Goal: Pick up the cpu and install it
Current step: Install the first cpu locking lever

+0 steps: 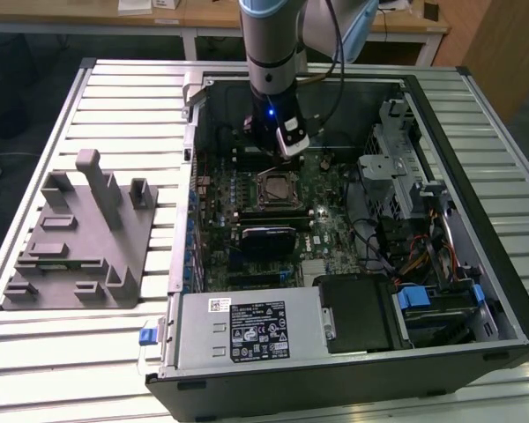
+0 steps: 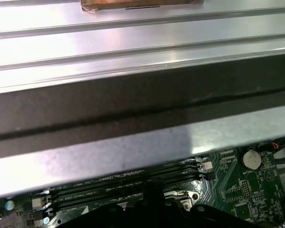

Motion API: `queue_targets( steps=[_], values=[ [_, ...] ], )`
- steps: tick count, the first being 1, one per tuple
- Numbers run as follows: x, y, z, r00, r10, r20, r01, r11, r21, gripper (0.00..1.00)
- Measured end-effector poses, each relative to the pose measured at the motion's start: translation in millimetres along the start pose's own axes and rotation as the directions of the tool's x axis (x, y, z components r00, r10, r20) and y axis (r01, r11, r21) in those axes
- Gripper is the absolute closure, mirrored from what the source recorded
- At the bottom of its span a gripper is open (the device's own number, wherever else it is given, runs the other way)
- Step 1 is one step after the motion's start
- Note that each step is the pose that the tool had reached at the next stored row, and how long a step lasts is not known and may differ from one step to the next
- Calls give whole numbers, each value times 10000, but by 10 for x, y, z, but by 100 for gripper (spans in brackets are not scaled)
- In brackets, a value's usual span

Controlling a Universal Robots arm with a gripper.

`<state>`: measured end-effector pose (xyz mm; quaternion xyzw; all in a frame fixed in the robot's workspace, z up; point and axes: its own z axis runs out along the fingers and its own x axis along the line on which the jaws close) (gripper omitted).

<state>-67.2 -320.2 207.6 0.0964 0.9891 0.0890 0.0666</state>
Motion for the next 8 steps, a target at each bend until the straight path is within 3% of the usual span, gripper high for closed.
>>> queue_targets(
  steps=[3, 8],
  values=[
    [4, -6, 22, 9999, -24, 141, 24, 10000, -28, 89],
    [13, -12, 46, 9998, 56, 199, -56, 10000, -6, 89]
  ],
)
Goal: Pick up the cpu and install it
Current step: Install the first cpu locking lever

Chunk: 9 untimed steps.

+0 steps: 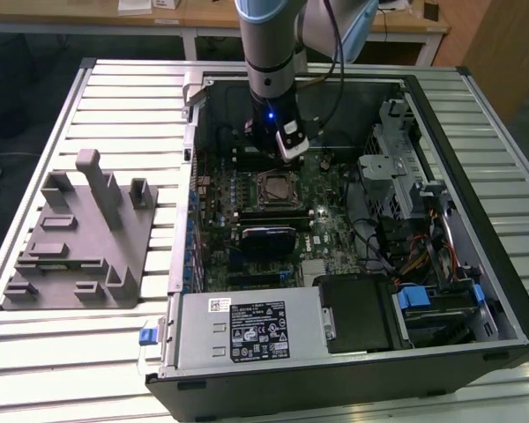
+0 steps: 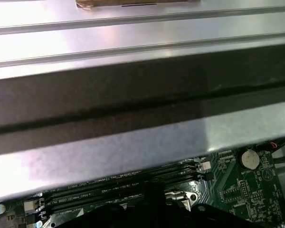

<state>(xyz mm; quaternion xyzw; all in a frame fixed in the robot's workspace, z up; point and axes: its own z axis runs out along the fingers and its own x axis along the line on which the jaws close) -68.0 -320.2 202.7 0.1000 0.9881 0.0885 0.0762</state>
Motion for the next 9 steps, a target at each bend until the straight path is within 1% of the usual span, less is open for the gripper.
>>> queue_targets(
  steps=[4, 6, 9],
  values=[
    [2, -1, 7, 9981, 606, 121, -607, 9981, 78, 89],
    [13, 5, 7, 9973, 723, 145, -724, 9973, 95, 89],
    [34, 17, 10, 9969, 776, 156, -777, 9969, 101, 89]
  ],
)
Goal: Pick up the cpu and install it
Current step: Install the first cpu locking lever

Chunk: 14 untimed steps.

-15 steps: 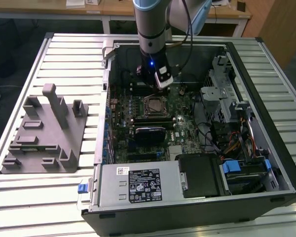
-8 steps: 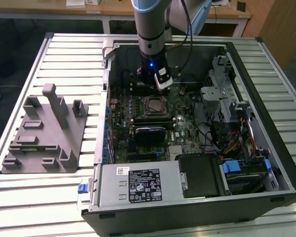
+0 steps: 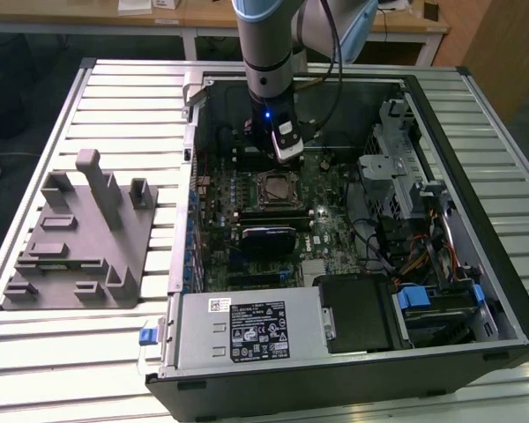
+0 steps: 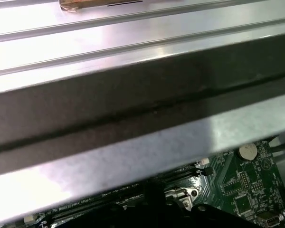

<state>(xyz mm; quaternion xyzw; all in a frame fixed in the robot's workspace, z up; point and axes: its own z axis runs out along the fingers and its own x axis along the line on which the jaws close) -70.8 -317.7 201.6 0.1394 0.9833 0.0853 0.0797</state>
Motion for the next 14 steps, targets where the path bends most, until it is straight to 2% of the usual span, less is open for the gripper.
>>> queue_targets(
  steps=[10, 14],
  values=[
    [20, 30, 25, 10000, 55, 14, -55, 10000, 13, 89],
    [22, 29, 31, 10000, 42, 38, -42, 9999, 93, 89]
  ],
)
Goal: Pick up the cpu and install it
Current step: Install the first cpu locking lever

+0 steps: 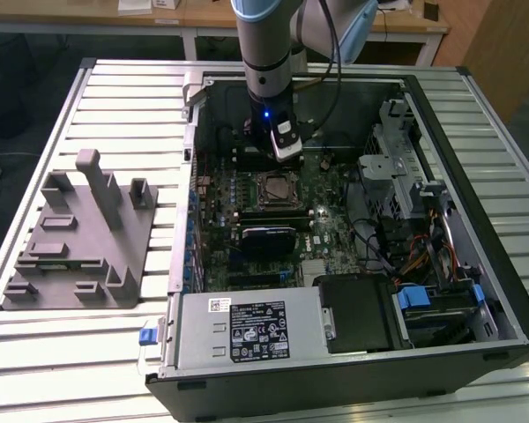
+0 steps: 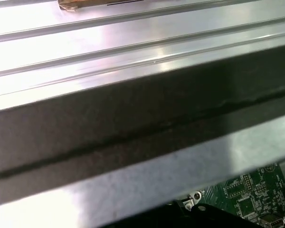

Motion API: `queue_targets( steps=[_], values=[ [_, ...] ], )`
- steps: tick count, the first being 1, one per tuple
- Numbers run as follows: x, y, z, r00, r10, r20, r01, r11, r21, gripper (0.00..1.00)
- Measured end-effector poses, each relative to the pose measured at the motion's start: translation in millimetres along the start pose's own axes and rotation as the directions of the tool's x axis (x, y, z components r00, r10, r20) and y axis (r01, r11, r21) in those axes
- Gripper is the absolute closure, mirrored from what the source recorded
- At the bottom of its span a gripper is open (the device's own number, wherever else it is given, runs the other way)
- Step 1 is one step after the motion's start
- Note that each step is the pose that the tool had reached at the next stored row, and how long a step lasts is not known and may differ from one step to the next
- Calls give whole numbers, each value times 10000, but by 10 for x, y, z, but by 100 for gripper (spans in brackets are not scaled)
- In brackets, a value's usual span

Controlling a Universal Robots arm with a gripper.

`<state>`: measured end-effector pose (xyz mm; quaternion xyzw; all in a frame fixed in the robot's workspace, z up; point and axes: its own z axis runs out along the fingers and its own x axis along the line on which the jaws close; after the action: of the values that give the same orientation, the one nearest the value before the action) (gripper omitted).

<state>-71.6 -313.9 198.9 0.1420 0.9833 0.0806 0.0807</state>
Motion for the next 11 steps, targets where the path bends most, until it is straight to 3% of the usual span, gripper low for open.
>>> queue_targets(
  steps=[2, 11],
  values=[
    [0, -1, 2, 10000, -9, 11, 9, 10000, 43, 89],
    [3, -4, 22, 10000, -12, 16, 12, 10000, 58, 89]
  ],
)
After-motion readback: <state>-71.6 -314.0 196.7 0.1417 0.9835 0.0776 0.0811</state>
